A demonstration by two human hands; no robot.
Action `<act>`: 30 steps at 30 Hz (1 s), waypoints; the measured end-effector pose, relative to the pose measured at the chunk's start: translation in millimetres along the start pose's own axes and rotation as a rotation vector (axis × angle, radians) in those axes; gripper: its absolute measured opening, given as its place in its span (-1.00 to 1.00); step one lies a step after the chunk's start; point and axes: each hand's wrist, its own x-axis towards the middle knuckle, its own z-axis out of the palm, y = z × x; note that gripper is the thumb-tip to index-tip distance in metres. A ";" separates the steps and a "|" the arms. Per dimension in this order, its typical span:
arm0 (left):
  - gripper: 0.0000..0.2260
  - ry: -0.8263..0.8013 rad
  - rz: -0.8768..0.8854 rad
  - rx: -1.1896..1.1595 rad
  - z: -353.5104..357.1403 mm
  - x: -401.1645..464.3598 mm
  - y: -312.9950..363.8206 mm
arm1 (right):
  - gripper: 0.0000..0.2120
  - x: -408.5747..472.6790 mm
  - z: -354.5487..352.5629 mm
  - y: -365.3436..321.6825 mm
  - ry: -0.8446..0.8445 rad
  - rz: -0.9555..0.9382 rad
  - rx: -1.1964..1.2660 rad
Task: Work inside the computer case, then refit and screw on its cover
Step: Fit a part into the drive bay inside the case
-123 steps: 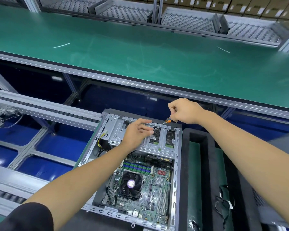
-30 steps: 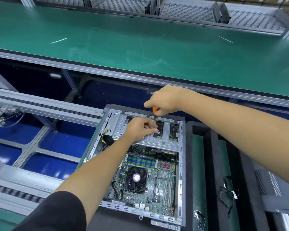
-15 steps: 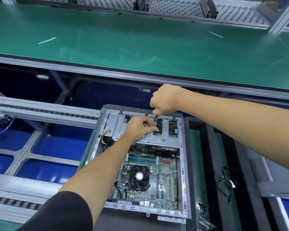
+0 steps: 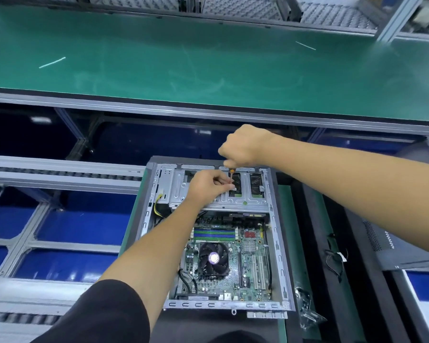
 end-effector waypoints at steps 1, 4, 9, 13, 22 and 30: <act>-0.82 0.000 0.003 0.005 -0.1 0.3 0.0 | -0.74 -1.3 -0.2 -0.3 0.002 -0.016 0.009; -0.80 0.006 0.015 0.016 -1.2 -0.3 0.8 | -0.55 -7.2 -4.8 5.7 -0.007 -0.149 -0.001; -0.90 -0.012 0.017 0.021 0.1 0.6 -1.7 | -0.91 -6.3 -12.5 7.7 -0.043 -0.055 0.052; -0.88 -0.010 -0.006 -0.003 2.3 2.1 -4.0 | -0.84 -4.7 -8.3 3.4 -0.104 0.063 0.153; -0.86 -0.027 -0.012 -0.056 0.4 1.6 -3.0 | -0.88 -5.7 -9.7 11.0 0.024 -0.108 0.049; -0.84 -0.036 -0.025 -0.051 0.7 3.7 -3.7 | -0.70 -2.9 -1.1 7.1 0.010 -0.093 0.067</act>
